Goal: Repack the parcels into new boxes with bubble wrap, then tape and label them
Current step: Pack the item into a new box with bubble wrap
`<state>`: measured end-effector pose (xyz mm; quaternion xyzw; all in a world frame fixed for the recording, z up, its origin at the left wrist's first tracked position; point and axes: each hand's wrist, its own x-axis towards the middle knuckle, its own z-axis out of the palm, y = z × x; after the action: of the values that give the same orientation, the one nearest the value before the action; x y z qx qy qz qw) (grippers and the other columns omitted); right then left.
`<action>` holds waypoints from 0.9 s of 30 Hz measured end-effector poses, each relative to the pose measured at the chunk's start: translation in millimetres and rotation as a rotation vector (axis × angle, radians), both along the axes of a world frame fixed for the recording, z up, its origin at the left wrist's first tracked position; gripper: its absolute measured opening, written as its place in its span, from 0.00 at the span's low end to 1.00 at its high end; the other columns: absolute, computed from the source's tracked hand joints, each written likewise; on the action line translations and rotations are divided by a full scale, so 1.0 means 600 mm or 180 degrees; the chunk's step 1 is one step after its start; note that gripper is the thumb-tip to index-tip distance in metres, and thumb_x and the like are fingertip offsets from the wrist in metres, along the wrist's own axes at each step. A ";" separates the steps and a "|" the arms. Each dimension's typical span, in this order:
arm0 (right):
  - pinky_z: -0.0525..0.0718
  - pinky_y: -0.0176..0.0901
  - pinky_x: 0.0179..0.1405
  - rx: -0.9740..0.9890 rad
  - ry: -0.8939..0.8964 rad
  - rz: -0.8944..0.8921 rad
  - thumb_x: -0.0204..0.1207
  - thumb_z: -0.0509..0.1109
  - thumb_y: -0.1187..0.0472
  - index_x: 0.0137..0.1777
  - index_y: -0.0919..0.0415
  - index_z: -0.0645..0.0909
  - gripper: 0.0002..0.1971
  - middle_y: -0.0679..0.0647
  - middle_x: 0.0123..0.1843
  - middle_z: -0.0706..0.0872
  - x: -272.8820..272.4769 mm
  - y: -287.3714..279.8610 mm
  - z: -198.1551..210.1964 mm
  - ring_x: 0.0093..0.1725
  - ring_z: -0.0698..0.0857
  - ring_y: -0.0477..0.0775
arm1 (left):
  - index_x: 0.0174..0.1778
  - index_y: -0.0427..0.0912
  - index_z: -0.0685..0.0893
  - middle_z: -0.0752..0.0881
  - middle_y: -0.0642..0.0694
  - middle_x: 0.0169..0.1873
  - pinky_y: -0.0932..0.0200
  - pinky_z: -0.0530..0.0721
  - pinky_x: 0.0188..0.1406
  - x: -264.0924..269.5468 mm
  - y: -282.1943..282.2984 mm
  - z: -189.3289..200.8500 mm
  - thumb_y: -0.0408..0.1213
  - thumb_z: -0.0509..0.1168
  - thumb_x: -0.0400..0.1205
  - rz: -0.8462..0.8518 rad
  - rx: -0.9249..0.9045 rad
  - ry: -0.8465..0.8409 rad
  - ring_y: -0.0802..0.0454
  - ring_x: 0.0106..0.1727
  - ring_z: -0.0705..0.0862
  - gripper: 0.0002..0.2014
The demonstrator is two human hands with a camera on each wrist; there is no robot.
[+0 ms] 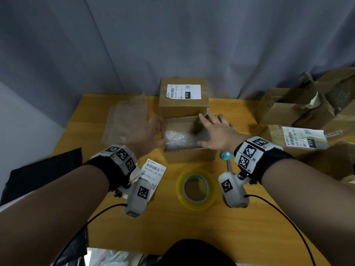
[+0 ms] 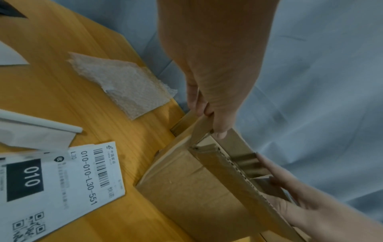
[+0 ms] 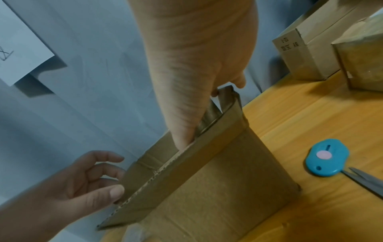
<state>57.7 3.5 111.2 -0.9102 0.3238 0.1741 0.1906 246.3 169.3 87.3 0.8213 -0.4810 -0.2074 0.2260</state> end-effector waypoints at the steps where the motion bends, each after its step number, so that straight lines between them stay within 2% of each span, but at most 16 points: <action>1: 0.49 0.71 0.78 0.0013 0.0058 -0.0004 0.74 0.68 0.38 0.83 0.42 0.34 0.50 0.46 0.84 0.30 0.002 -0.001 0.001 0.84 0.39 0.64 | 0.62 0.48 0.69 0.81 0.51 0.47 0.44 0.85 0.48 -0.003 -0.001 0.002 0.47 0.76 0.68 -0.0025 -0.0096 -0.0055 0.52 0.46 0.84 0.30; 3: 0.51 0.73 0.78 -0.0034 0.0168 0.0001 0.72 0.69 0.36 0.82 0.41 0.31 0.53 0.45 0.83 0.27 0.007 -0.002 0.001 0.84 0.42 0.65 | 0.63 0.46 0.70 0.81 0.50 0.48 0.45 0.85 0.49 -0.009 -0.002 0.002 0.41 0.77 0.70 -0.0090 -0.0258 -0.0125 0.52 0.46 0.84 0.30; 7: 0.46 0.79 0.75 -0.0126 0.0304 -0.0033 0.69 0.71 0.34 0.81 0.40 0.27 0.57 0.45 0.82 0.24 0.017 -0.002 -0.004 0.84 0.43 0.67 | 0.69 0.40 0.70 0.80 0.48 0.51 0.56 0.84 0.49 -0.030 0.006 0.010 0.39 0.75 0.73 -0.0167 -0.0250 -0.0441 0.53 0.48 0.82 0.31; 9: 0.45 0.80 0.75 -0.0159 0.0336 -0.0027 0.68 0.71 0.33 0.80 0.39 0.27 0.58 0.45 0.82 0.23 0.021 -0.005 -0.005 0.84 0.43 0.67 | 0.70 0.39 0.69 0.81 0.48 0.53 0.57 0.82 0.52 -0.036 0.008 0.023 0.40 0.75 0.74 -0.0170 -0.0248 -0.0405 0.51 0.52 0.83 0.31; 11: 0.45 0.80 0.75 -0.0158 0.0353 -0.0005 0.66 0.72 0.32 0.80 0.39 0.27 0.60 0.45 0.82 0.24 0.024 -0.009 -0.006 0.84 0.43 0.67 | 0.72 0.40 0.67 0.81 0.47 0.61 0.58 0.78 0.57 -0.033 0.002 0.035 0.43 0.73 0.76 -0.0305 -0.0014 -0.0351 0.50 0.60 0.82 0.32; 14: 0.48 0.72 0.79 -0.0027 0.0199 -0.0023 0.66 0.74 0.35 0.82 0.42 0.29 0.60 0.49 0.83 0.26 0.026 -0.014 -0.004 0.83 0.43 0.69 | 0.75 0.43 0.67 0.80 0.48 0.65 0.53 0.75 0.61 -0.025 -0.021 0.052 0.50 0.62 0.83 -0.0820 0.0565 -0.0123 0.49 0.62 0.80 0.26; 16: 0.50 0.66 0.81 0.0083 -0.0105 -0.0104 0.67 0.75 0.37 0.84 0.45 0.35 0.58 0.52 0.84 0.30 0.024 -0.013 -0.002 0.83 0.42 0.67 | 0.74 0.44 0.72 0.73 0.45 0.73 0.46 0.68 0.71 -0.022 -0.040 0.051 0.52 0.52 0.86 -0.1289 0.0976 -0.0229 0.42 0.74 0.71 0.23; 17: 0.50 0.62 0.81 0.0154 -0.0292 -0.0190 0.69 0.75 0.39 0.85 0.47 0.38 0.55 0.54 0.85 0.32 0.022 -0.013 -0.002 0.84 0.40 0.66 | 0.76 0.48 0.70 0.64 0.45 0.80 0.41 0.59 0.76 -0.021 -0.047 0.047 0.54 0.48 0.87 -0.1441 0.1333 -0.0449 0.40 0.80 0.61 0.24; 19: 0.47 0.56 0.81 0.0258 -0.0691 -0.0414 0.72 0.74 0.44 0.85 0.49 0.47 0.48 0.57 0.85 0.35 0.013 -0.013 -0.003 0.84 0.39 0.63 | 0.80 0.56 0.62 0.49 0.52 0.84 0.35 0.43 0.79 -0.016 -0.054 0.028 0.57 0.43 0.87 -0.1475 0.1907 -0.0927 0.40 0.83 0.44 0.25; 21: 0.50 0.50 0.81 0.0267 -0.1138 -0.0661 0.76 0.72 0.51 0.84 0.51 0.55 0.40 0.57 0.86 0.41 -0.001 -0.014 -0.005 0.84 0.44 0.61 | 0.79 0.60 0.63 0.48 0.55 0.84 0.35 0.37 0.79 -0.012 -0.052 0.010 0.57 0.47 0.86 -0.1467 0.1880 -0.1413 0.40 0.83 0.39 0.24; 23: 0.62 0.45 0.77 0.0335 -0.1636 -0.1022 0.77 0.71 0.59 0.81 0.53 0.61 0.34 0.56 0.83 0.54 -0.018 -0.018 -0.009 0.81 0.61 0.59 | 0.76 0.61 0.69 0.51 0.53 0.83 0.35 0.36 0.78 -0.011 -0.045 0.002 0.56 0.52 0.85 -0.1474 0.1603 -0.1884 0.39 0.83 0.38 0.22; 25: 0.75 0.41 0.65 0.0414 -0.1990 -0.1385 0.76 0.71 0.64 0.76 0.56 0.66 0.30 0.56 0.73 0.66 -0.035 -0.023 -0.011 0.69 0.76 0.55 | 0.74 0.62 0.73 0.47 0.50 0.83 0.31 0.37 0.78 -0.014 -0.041 0.005 0.58 0.54 0.83 -0.1440 0.1422 -0.2165 0.38 0.82 0.36 0.22; 27: 0.77 0.39 0.54 0.0462 -0.2043 -0.1473 0.75 0.72 0.66 0.73 0.57 0.66 0.28 0.54 0.60 0.75 -0.047 -0.025 -0.016 0.59 0.80 0.53 | 0.73 0.63 0.73 0.39 0.48 0.83 0.28 0.39 0.77 -0.015 -0.039 0.006 0.62 0.55 0.81 -0.1434 0.1345 -0.2402 0.37 0.82 0.34 0.24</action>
<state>29.6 -11.6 101.8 -0.8056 0.4311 -0.1441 0.3800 237.1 145.9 91.0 0.7426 -0.6425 -0.0321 -0.1863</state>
